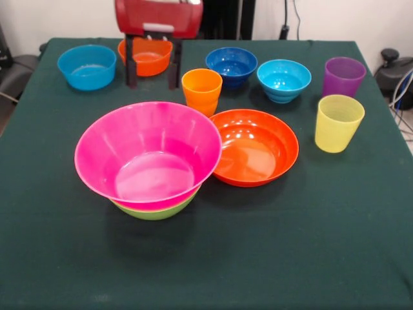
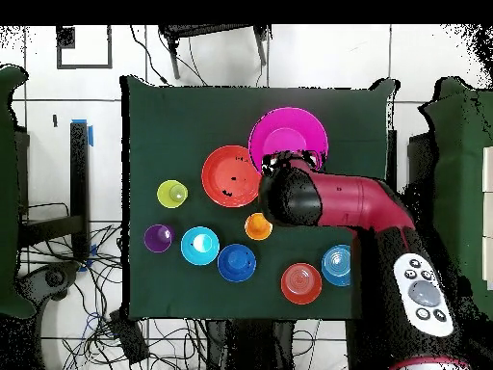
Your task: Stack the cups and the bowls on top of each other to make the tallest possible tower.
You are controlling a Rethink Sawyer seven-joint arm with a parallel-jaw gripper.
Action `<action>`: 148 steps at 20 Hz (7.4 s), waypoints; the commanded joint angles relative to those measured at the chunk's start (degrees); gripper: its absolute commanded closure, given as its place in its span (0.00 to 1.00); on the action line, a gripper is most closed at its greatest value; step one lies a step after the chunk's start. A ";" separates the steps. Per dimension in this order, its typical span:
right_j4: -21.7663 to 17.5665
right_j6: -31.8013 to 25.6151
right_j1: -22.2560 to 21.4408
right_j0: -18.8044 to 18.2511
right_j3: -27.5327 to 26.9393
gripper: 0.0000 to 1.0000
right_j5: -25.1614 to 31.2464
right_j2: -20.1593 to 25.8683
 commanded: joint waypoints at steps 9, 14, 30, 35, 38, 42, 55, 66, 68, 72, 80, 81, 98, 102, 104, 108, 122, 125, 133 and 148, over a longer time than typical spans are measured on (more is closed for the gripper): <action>0.08 -2.02 -2.29 -1.45 5.48 0.00 7.25 7.19; -1.88 -1.83 -2.95 -0.07 7.16 0.00 6.97 6.06; -2.44 1.39 -1.27 1.58 8.17 0.00 3.65 4.95; -2.46 1.97 -1.32 1.82 8.59 0.00 2.48 4.77; -2.38 2.17 -1.21 1.97 8.65 0.00 2.00 4.82; -2.42 2.30 -1.32 2.42 8.64 0.00 2.11 4.61; -4.18 2.62 1.17 1.64 9.56 0.00 -3.54 4.91; -6.18 2.64 5.92 1.44 8.08 0.00 -9.26 4.21; -5.69 2.38 4.66 0.96 8.66 0.00 -8.05 4.90; -4.81 0.51 2.60 -2.08 10.51 0.00 -6.40 8.33; -3.04 0.98 -2.81 -1.96 13.63 0.00 -2.46 8.13; -2.78 0.84 -3.15 -2.20 13.80 0.00 -2.10 8.36; -9.08 0.37 9.89 -5.78 10.40 0.00 -11.59 6.54; -10.01 1.41 9.05 -4.45 10.10 0.00 -10.33 3.90; -10.82 1.33 9.49 -5.05 10.20 0.00 -10.94 3.91; -11.87 1.68 9.81 -5.69 10.44 0.00 -11.69 4.21; -7.85 -1.31 -2.28 -9.37 15.46 0.00 -1.05 7.46; -6.42 -5.73 -8.36 -8.75 15.36 0.00 8.15 5.21; -14.09 -6.74 -4.68 -13.05 14.64 0.00 5.88 4.79; -25.70 0.33 8.27 -13.30 9.56 0.00 -6.89 2.33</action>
